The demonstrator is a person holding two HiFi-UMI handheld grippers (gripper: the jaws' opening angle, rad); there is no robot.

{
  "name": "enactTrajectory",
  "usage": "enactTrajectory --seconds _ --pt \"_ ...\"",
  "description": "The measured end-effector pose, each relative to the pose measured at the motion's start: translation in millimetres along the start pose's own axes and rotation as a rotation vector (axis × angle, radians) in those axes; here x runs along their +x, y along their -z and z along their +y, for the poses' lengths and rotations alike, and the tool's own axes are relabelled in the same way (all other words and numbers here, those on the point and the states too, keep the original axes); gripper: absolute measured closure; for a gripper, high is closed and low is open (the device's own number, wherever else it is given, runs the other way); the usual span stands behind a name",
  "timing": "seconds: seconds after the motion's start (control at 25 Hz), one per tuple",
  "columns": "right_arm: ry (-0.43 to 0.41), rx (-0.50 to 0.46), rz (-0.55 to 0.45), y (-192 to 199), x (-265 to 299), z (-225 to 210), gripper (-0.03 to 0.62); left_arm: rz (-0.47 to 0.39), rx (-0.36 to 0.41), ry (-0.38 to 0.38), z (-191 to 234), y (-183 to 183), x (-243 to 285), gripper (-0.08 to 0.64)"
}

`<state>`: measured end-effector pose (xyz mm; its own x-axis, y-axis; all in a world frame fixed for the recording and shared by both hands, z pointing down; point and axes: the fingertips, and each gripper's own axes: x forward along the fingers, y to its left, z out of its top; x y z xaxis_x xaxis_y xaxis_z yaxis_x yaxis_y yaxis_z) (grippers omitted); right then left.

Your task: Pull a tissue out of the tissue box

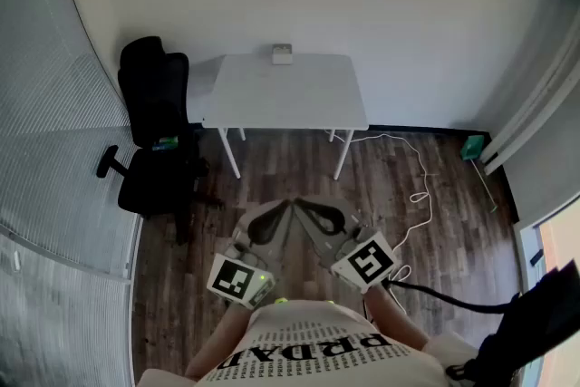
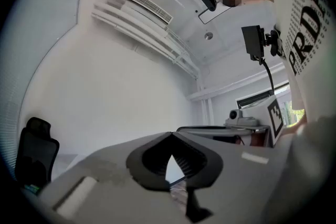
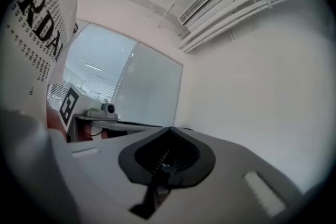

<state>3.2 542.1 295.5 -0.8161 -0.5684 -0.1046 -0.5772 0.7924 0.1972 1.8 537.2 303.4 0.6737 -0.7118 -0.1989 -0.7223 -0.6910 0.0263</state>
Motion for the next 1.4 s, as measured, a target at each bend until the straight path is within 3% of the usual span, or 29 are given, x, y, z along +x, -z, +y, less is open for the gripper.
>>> enactTrajectory --seconds 0.48,1.4 --pt "0.013 0.011 -0.042 -8.2 -0.3 4.5 0.594 0.001 -0.001 -0.005 -1.6 -1.9 -5.3 0.569" --pt "0.018 -0.037 0.021 10.3 30.4 37.4 0.594 0.017 -0.017 0.008 24.4 10.8 -41.7 0.569"
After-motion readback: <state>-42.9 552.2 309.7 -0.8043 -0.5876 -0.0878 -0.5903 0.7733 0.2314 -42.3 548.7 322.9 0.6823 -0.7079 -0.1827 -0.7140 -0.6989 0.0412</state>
